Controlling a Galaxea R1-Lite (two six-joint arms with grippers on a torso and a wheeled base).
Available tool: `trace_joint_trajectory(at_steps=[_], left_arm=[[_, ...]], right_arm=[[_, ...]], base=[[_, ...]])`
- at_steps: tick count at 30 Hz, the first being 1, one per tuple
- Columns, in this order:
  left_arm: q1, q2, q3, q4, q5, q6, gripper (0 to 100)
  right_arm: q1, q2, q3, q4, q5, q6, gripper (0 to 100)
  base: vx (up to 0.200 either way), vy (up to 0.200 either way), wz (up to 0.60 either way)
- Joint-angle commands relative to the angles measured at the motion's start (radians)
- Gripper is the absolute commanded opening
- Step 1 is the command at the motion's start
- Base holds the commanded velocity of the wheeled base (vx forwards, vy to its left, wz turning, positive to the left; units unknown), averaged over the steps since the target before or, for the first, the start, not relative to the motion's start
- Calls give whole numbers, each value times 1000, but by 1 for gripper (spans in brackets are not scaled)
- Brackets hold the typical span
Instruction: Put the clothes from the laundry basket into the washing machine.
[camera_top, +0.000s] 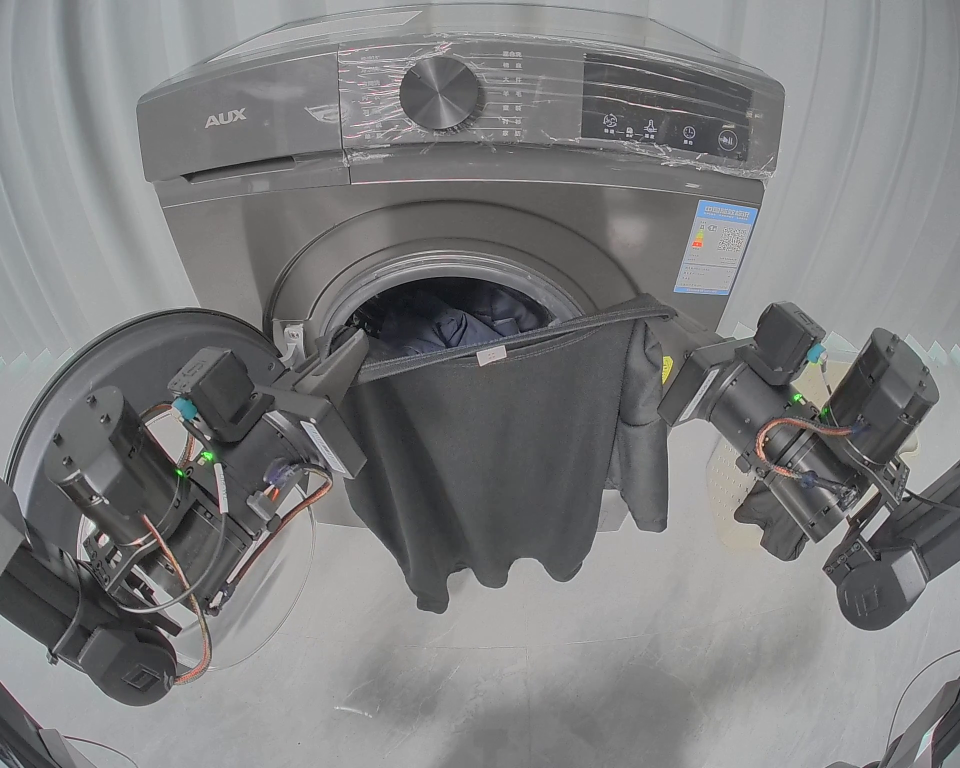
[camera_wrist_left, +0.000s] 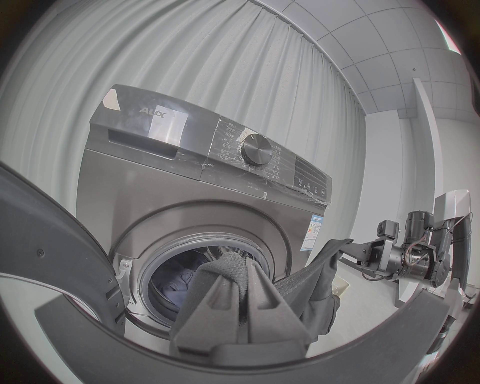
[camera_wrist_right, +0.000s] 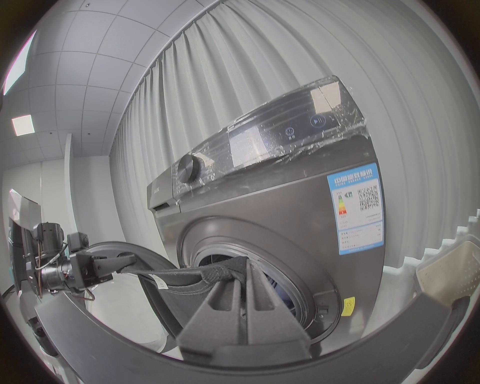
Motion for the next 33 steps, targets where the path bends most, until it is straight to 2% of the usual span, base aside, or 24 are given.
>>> trace_joint_trajectory(at_steps=[1, 24, 33], left_arm=[[0, -28, -4, -1, -1, 2, 0], [-8, -69, -19, 0, -1, 2, 0], [-12, -57, -17, 0, -4, 1, 0]], right_arm=[[-1, -22, -18, 0, -1, 1, 0], [16, -48, -20, 1, -1, 1, 0], [18, -42, -24, 1, -20, 4, 0]], base=[[0, 0, 0], [0, 0, 0], [0, 0, 0]])
